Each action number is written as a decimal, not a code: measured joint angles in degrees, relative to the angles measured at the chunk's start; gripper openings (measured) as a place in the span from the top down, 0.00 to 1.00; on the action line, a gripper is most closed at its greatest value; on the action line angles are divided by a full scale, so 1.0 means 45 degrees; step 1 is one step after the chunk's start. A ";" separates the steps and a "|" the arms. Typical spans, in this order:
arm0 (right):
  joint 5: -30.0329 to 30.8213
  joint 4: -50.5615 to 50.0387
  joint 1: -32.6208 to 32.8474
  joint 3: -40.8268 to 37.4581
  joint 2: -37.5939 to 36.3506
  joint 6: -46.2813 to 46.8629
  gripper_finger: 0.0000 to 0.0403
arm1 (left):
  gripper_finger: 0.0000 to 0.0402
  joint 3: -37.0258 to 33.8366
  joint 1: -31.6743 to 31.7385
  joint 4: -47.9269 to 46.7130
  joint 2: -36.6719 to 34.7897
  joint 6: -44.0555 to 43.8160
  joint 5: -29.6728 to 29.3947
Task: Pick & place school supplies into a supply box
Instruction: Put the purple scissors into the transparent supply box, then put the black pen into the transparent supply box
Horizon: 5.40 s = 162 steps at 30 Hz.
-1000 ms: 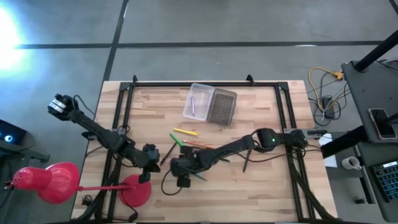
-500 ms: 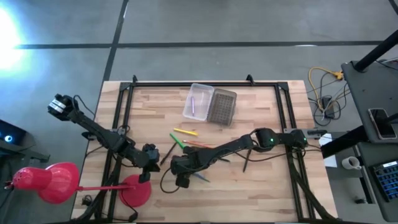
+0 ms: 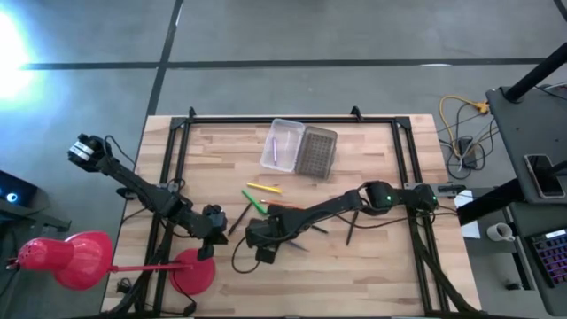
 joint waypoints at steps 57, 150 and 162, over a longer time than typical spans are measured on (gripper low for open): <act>0.2446 0.0727 -0.8410 -0.0146 -0.1513 0.4497 0.85 | 0.96 -0.1006 0.0678 -0.2783 -0.4362 -0.3193 -0.6780; -0.2343 -0.4458 -0.2364 -0.9956 -0.9657 1.1193 0.75 | 0.96 -0.1209 0.0787 -0.2737 -0.4906 -0.3628 -0.6761; -0.4326 -0.1898 -0.0466 -1.3914 -1.0858 1.7335 0.68 | 0.96 -0.1204 0.0792 -0.2283 -0.4903 -0.3628 -0.6761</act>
